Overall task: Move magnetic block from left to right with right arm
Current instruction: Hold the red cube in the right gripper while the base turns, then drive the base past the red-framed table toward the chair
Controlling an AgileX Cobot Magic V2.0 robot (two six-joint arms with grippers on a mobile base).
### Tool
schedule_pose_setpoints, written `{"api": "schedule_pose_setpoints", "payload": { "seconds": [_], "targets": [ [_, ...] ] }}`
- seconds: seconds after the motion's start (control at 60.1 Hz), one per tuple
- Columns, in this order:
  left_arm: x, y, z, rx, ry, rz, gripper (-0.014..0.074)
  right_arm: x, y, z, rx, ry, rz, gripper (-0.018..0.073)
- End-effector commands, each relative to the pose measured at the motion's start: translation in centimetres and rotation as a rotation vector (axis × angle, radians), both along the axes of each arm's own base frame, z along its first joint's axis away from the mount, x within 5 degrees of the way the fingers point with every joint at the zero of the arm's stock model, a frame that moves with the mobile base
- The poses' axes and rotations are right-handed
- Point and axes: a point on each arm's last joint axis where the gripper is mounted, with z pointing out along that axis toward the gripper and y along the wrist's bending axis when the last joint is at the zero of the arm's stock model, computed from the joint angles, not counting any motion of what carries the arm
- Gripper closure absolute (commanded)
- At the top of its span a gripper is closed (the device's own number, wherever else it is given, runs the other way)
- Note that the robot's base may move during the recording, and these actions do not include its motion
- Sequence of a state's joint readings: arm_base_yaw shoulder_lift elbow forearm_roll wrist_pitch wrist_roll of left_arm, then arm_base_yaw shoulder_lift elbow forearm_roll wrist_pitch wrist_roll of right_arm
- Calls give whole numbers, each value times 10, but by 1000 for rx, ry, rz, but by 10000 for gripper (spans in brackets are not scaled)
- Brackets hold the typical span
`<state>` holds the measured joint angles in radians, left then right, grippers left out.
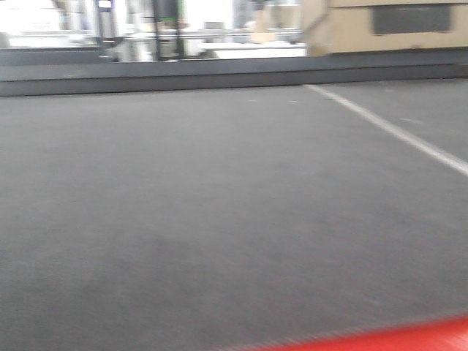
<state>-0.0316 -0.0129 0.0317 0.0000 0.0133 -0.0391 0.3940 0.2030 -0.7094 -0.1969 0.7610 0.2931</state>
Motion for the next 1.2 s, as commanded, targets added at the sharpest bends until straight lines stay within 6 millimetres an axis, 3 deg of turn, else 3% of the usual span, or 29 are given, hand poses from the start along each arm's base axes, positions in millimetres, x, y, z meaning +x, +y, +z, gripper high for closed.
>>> {"api": "schedule_pose_setpoints", "payload": {
  "seconds": [0.0,1.182],
  "targets": [
    [-1,0,6,-11,-91,0,713,1,1,14,5,-105,-1,461],
    [-1,0,6,-11,-94,0,713,1,1,14,5,-104,-1,461]
  ]
}}
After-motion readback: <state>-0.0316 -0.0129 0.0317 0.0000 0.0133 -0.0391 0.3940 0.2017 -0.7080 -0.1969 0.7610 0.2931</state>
